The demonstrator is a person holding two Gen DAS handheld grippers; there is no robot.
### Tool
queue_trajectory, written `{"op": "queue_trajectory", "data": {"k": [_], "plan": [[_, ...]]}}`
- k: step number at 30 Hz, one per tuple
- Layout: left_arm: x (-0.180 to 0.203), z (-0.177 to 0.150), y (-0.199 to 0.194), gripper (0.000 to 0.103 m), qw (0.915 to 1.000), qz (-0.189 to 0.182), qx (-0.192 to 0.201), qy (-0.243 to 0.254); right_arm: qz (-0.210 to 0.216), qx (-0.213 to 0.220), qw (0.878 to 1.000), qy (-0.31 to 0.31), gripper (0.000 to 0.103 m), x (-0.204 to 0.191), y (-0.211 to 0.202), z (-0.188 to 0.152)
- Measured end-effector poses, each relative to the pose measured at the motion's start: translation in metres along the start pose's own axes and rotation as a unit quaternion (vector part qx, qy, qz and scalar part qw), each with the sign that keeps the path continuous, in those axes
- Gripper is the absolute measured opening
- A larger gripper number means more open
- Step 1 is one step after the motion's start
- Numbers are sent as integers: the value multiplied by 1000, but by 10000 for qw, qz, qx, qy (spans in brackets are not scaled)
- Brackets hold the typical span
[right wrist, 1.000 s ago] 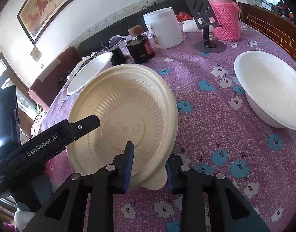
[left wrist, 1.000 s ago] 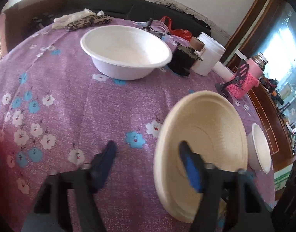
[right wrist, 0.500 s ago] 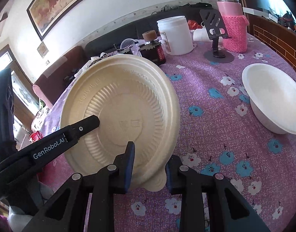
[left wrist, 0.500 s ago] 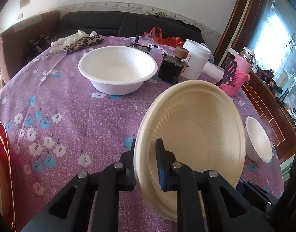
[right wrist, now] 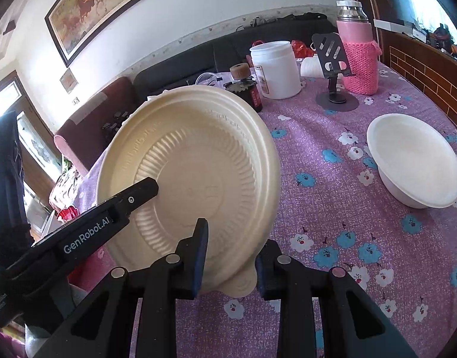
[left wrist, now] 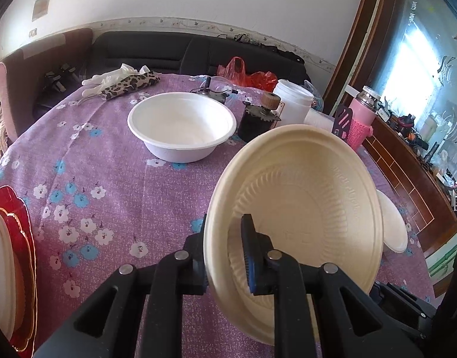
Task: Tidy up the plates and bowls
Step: 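Carry the cream ribbed bowl toward the stacked red plates with the right gripper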
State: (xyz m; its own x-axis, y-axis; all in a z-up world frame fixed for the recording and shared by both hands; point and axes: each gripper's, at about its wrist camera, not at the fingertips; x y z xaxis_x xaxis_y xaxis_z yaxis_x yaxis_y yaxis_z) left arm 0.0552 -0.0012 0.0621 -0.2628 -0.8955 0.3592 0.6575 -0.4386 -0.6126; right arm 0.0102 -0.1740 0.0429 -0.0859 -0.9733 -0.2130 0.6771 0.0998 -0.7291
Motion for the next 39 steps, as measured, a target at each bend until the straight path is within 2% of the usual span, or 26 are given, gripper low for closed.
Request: {"op": "queue_trajectory", "data": {"k": [20,29,35,39], "plan": [[25,-6,-30,19,9982,-461,323,187,-578,262,9979,-86,30,-8,-55,-3],[27,-19,-48,19,9994,-294,106,132,-453,335,9984,-9,30,-3,-70,-16],[19,-38,-65,19,10000,-35,-63,25,-224,288,9993,-129,30,-11,-73,-39],[31,-50,-67,19,9995,63,-301,94,-140,176,9997,-72,30,-5,-78,-57]]}}
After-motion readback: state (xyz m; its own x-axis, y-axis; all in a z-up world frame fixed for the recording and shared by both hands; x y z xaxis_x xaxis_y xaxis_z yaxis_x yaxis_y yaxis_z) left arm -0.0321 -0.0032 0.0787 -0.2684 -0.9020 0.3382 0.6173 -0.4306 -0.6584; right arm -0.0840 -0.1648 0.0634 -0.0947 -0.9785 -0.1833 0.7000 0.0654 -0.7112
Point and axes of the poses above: each gripper's, at about its wrist camera, not at the fingertips, and y roughly the way its jaws point, x to its right, z to its top, and after that the axes turned 10 degrees about -z, right-handed
